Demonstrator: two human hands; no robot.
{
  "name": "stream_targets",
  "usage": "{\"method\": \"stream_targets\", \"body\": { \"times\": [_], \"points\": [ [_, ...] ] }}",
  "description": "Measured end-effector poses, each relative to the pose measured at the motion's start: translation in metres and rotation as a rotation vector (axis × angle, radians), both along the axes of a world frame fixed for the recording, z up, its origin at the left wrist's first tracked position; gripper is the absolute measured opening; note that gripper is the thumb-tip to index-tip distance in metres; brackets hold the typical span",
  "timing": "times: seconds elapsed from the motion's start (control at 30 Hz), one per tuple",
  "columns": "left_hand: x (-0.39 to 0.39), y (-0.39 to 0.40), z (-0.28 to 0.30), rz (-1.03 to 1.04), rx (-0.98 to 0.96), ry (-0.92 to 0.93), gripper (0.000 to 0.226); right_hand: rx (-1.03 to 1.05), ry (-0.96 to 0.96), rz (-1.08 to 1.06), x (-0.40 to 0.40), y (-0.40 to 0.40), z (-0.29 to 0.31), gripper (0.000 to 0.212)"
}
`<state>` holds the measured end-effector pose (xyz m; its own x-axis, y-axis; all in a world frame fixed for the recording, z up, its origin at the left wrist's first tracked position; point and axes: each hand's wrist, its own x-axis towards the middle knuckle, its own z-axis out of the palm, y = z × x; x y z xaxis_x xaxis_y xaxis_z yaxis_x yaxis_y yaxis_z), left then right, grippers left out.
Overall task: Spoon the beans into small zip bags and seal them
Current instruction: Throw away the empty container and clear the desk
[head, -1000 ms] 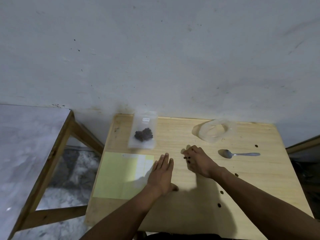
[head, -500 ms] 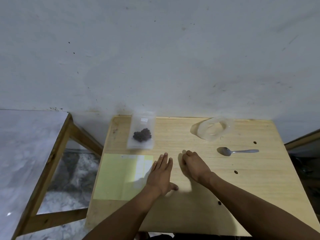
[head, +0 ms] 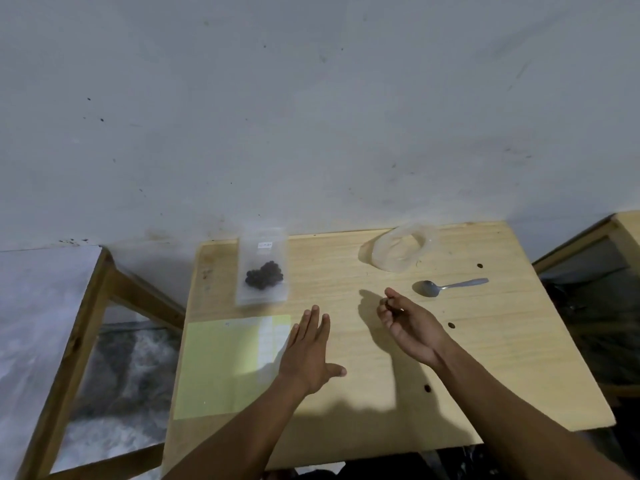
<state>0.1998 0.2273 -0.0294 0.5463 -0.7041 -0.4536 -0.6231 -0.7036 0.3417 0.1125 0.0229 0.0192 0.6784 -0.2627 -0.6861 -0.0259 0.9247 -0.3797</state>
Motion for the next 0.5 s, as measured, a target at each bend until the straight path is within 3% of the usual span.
{"method": "stream_targets", "body": {
  "times": [0.13, 0.27, 0.33, 0.43, 0.5],
  "points": [
    [0.001, 0.002, -0.002, -0.025, -0.001, -0.005, 0.111, 0.115, -0.225, -0.069, -0.018, -0.005, 0.016, 0.034],
    [0.002, 0.004, -0.003, -0.034, 0.0, -0.016, 0.111, 0.041, -0.195, -0.077, -0.035, -0.014, 0.029, 0.03],
    [0.002, 0.004, -0.004, -0.039, 0.001, -0.01, 0.111, -0.118, -0.022, 0.009, -0.042, -0.019, 0.03, 0.015],
    [0.003, 0.004, -0.005, -0.042, -0.006, -0.013, 0.111, -0.684, 0.421, 0.354, -0.061, -0.027, 0.014, 0.007],
    [0.003, 0.006, -0.006, -0.047, -0.008, -0.018, 0.111, -0.948, 0.603, 0.507, -0.077, -0.029, 0.0, 0.003]
  ]
}}
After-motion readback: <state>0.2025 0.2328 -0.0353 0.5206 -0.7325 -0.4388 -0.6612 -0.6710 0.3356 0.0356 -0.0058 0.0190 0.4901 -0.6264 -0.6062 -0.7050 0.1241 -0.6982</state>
